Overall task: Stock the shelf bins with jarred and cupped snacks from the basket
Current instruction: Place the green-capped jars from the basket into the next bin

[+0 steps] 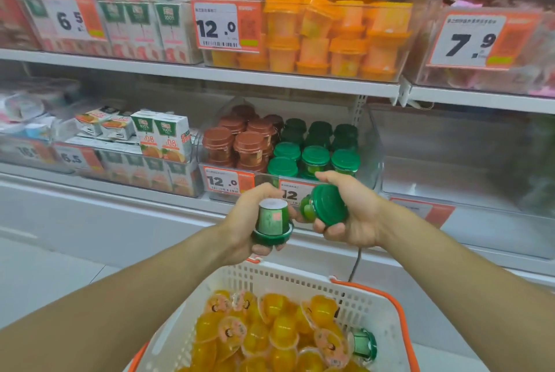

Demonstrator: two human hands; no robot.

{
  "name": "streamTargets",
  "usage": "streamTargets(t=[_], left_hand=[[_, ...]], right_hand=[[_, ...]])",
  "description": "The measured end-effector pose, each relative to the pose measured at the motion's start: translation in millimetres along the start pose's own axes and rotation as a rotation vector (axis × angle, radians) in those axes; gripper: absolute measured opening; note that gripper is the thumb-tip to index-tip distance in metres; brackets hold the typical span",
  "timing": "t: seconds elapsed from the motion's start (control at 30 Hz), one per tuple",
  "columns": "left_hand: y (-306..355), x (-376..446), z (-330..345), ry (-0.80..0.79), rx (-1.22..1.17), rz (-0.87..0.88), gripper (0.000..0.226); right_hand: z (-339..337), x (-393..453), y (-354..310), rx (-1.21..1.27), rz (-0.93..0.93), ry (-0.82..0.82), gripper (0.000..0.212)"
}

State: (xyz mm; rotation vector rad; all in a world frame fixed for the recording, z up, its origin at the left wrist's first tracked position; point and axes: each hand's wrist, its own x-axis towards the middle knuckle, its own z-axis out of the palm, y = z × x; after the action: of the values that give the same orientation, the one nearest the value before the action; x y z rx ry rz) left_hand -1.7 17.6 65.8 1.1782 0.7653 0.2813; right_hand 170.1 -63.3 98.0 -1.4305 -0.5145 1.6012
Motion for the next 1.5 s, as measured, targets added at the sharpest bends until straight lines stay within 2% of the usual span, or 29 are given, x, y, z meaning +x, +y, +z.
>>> streamTargets(t=[0.17,0.3,0.37,0.5,0.57,0.7,0.83,0.9,1.07,1.2,1.4,1.5], left_hand=[[3,3,8,0.003,0.232,0.008,0.052],[8,3,13,0.08,0.323,0.048,0.042],[10,5,13,0.163,0.309,0.065,0.041],[15,8,10,0.245,0.124,0.089,0.07],[17,8,8,0.25,-0.011,0.119,0.07],[23,7,7,0.253,-0.111,0.173,0.047],[27,6,7,0.279,-0.122,0.159,0.051],[27,5,6,0.281,-0.15,0.128,0.045],[20,7,4,0.273,-0.155,0.109,0.027],[16,10,4,0.277,-0.11,0.084,0.023],[20,8,5,0.2,-0.226,0.13,0.029],[21,5,8,0.206,-0.256,0.152,0.028]], right_hand=[[10,2,-7,-0.152,0.015,0.027,0.049],[12,4,-10,-0.274,0.027,-0.003,0.058],[10,3,-14,-0.264,0.011,-0.034,0.06],[9,-6,-31,-0.189,-0.071,-0.131,0.046],[8,-13,-40,-0.249,-0.15,-0.077,0.034],[14,-14,-48,-0.297,-0.344,0.128,0.023],[14,-7,-51,-0.222,-0.387,0.198,0.013],[8,-4,-55,-0.192,-0.423,0.279,0.011],[-13,10,-62,-0.398,-0.448,0.555,0.011],[-19,23,-53,-0.502,-0.378,0.577,0.005],[-22,29,-50,-0.612,-0.365,0.598,0.01],[-21,31,-48,-0.727,-0.332,0.614,0.02]])
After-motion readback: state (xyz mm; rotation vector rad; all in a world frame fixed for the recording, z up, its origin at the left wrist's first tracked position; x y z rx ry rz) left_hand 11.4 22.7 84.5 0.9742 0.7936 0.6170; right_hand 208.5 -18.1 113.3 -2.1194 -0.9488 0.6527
